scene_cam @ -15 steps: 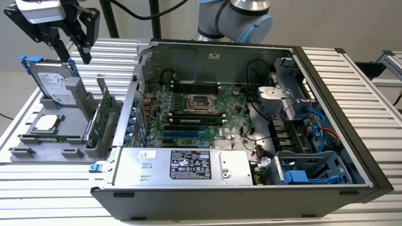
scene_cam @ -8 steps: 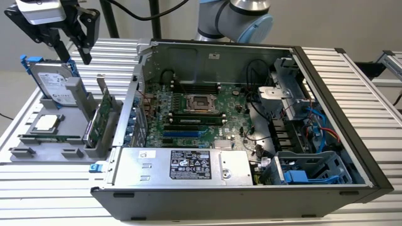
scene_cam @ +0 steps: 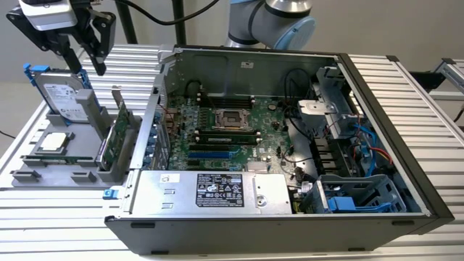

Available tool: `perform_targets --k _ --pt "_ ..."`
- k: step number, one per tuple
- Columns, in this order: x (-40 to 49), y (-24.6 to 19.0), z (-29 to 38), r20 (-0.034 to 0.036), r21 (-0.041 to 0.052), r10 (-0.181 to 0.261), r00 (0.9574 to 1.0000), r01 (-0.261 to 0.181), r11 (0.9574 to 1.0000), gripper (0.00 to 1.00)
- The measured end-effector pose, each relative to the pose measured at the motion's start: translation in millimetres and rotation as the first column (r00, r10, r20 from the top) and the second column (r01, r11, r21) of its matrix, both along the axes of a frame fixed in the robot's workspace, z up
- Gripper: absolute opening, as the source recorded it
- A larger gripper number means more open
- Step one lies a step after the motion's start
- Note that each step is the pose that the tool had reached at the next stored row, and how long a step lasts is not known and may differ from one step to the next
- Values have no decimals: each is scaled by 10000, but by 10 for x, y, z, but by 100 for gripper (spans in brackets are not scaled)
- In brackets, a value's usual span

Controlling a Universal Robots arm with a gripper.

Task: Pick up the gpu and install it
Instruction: 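Pick up the gpu and move the gpu toward the slot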

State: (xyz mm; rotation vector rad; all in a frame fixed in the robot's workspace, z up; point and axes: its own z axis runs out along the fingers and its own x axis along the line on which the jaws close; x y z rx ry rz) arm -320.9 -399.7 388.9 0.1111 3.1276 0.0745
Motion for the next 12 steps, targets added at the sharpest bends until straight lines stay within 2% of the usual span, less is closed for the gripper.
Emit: perform_targets --k 12 --pt "0 0 -45 0 0 0 10000 0 10000 100"
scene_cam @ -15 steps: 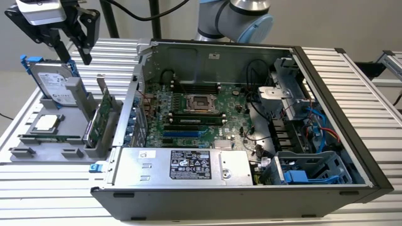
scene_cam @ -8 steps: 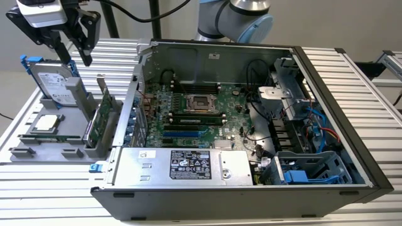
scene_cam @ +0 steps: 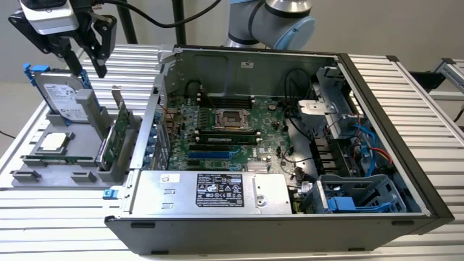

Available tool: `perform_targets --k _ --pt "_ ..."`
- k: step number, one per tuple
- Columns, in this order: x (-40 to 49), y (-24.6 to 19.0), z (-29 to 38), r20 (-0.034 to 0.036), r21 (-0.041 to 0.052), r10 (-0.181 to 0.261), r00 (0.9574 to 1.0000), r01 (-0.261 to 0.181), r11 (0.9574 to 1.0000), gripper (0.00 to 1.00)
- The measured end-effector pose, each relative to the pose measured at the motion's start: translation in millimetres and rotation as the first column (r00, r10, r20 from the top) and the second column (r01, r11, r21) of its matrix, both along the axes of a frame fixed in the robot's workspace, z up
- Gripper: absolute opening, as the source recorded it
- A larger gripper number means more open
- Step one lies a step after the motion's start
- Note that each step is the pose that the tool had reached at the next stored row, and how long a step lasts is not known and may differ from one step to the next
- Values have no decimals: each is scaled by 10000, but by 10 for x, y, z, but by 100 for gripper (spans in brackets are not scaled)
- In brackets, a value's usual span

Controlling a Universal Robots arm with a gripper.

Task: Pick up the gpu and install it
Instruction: 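Pick up the gpu and move the gpu toward the slot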

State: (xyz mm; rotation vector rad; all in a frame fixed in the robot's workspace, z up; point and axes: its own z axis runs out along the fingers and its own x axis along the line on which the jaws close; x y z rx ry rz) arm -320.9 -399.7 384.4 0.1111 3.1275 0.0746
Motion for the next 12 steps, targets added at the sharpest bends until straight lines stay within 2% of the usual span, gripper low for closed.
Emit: perform_targets --k 12 --pt "0 0 -29 0 0 0 10000 0 10000 100"
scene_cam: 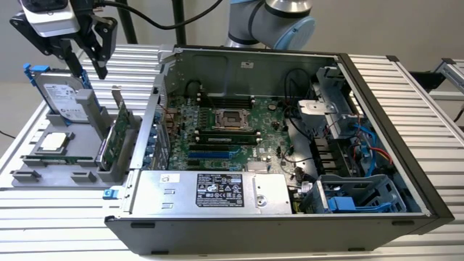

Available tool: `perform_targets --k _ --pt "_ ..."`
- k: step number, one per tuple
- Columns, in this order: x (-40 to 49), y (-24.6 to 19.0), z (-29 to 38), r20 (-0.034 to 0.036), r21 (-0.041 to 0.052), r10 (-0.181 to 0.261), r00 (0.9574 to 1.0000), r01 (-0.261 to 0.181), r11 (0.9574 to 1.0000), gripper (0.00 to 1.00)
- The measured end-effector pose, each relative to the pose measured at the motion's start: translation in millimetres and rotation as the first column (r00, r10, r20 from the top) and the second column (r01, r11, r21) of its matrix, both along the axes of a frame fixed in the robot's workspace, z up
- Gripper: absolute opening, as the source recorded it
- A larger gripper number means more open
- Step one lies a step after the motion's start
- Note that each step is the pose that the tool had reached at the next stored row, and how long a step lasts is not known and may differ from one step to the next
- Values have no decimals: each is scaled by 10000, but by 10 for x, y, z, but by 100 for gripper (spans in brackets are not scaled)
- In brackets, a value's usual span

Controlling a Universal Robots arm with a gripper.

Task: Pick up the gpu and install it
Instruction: 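Pick up the gpu and move the gpu toward the slot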

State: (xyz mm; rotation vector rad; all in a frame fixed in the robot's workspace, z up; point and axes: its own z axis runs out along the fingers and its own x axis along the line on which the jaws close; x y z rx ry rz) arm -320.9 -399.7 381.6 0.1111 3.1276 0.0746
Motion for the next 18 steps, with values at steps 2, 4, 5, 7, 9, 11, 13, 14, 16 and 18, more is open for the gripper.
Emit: perform_targets --k 2,4,5,7,9,11,13,14,16,18 --pt "0 0 -4 1 1 0 10000 0 10000 100" --pt "0 0 -10 1 1 0 10000 0 10000 100" --pt "0 0 -13 1 1 0 10000 0 10000 100" --pt "0 0 -19 0 0 0 10000 0 10000 100" --pt "0 0 -25 0 0 0 10000 0 10000 100" --pt "0 0 -31 0 0 0 10000 0 10000 100" --pt "0 0 -36 0 0 0 10000 0 10000 100" --pt "0 0 -40 0 0 0 10000 0 10000 100" --pt "0 0 -47 0 0 0 10000 0 10000 100" --pt "0 0 -52 0 0 0 10000 0 10000 100"
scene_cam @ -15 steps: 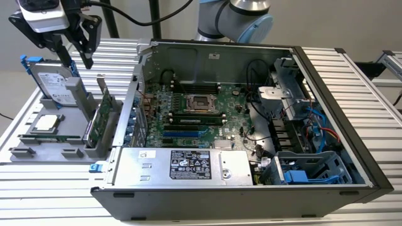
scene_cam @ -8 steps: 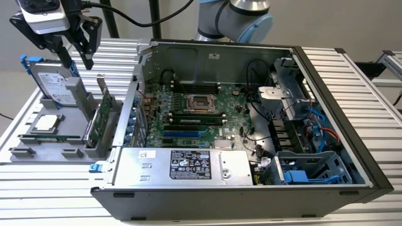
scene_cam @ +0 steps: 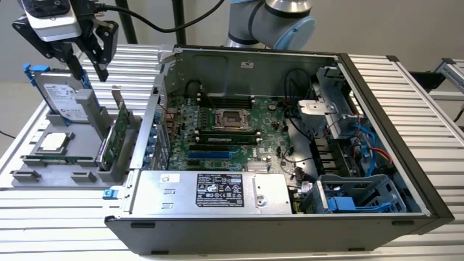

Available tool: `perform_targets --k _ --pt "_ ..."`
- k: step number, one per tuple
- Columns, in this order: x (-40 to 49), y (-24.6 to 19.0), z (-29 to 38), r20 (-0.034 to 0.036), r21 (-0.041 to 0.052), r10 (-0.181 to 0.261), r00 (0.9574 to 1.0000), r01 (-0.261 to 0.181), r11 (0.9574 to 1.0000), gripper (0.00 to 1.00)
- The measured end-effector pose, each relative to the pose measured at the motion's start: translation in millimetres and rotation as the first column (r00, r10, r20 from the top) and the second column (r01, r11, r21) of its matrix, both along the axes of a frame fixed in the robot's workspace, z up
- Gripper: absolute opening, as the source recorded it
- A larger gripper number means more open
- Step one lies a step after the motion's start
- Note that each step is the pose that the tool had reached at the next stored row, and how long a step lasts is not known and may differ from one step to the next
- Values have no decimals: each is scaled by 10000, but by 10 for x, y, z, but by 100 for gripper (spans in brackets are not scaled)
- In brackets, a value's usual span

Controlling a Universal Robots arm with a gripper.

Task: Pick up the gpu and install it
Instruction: 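Pick up the gpu and move the gpu toward the slot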

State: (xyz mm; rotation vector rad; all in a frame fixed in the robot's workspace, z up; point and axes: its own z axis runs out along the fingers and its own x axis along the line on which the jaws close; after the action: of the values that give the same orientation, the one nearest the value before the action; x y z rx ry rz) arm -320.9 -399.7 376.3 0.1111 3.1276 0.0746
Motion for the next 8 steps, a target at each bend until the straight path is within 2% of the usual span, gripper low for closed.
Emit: perform_targets --k 8 --pt "0 0 -28 1 0 0 10000 0 10000 100"
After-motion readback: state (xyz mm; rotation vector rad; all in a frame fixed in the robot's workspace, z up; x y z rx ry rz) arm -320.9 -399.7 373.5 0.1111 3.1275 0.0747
